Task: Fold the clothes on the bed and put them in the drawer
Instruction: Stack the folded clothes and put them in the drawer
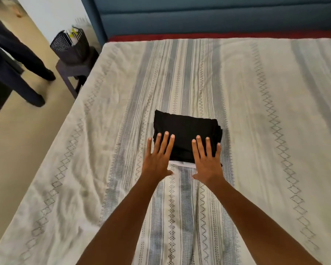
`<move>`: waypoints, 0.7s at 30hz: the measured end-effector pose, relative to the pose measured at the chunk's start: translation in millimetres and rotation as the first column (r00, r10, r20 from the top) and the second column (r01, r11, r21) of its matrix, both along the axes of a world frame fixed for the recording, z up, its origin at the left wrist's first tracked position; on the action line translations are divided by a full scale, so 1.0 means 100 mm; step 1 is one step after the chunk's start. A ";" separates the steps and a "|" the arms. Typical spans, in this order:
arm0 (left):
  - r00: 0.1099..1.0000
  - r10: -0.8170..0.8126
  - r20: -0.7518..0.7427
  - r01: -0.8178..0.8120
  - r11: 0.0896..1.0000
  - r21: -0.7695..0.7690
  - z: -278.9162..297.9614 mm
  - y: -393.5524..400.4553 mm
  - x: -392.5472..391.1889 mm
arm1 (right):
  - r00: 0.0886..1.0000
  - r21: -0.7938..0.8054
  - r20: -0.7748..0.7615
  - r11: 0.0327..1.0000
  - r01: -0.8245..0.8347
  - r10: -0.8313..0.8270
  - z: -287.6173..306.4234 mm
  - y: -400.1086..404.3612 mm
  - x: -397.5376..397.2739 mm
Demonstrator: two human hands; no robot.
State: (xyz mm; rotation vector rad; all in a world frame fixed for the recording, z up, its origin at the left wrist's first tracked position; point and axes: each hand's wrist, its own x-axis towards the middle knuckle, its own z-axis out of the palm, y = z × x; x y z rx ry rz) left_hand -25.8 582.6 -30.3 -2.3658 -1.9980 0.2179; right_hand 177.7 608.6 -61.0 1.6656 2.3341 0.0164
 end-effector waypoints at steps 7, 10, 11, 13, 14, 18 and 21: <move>1.000 0.020 -0.022 -0.019 0.999 0.045 -0.75 0.39 -0.01 | 0.999 0.012 0.016 0.999 -0.049 0.049 -0.28 0.39 0.01; 0.999 -0.042 0.025 0.040 0.996 0.080 -0.95 0.53 -0.08 | 0.998 0.024 -0.004 0.998 -0.061 0.061 -0.42 0.52 0.06; 0.997 -0.071 0.043 0.067 0.994 0.092 -0.99 0.56 -0.10 | 0.998 0.031 -0.010 0.997 -0.068 0.068 -0.46 0.54 0.08; 0.991 -0.105 0.078 0.094 0.987 0.134 -1.02 0.60 -0.13 | 0.995 0.053 -0.033 0.994 -0.093 0.095 -0.52 0.56 0.12; 0.991 -0.105 0.077 0.093 0.985 0.146 -1.03 0.60 -0.12 | 0.993 0.066 -0.044 0.993 -0.102 0.105 -0.53 0.56 0.14; 0.998 -0.064 0.029 0.059 0.987 0.151 -1.01 0.56 -0.02 | 0.987 0.096 -0.084 0.987 -0.127 0.135 -0.56 0.59 0.21; 0.994 -0.113 0.014 0.107 0.972 0.211 -0.97 0.61 -0.04 | 0.984 0.108 -0.118 0.987 -0.121 0.133 -0.56 0.62 0.23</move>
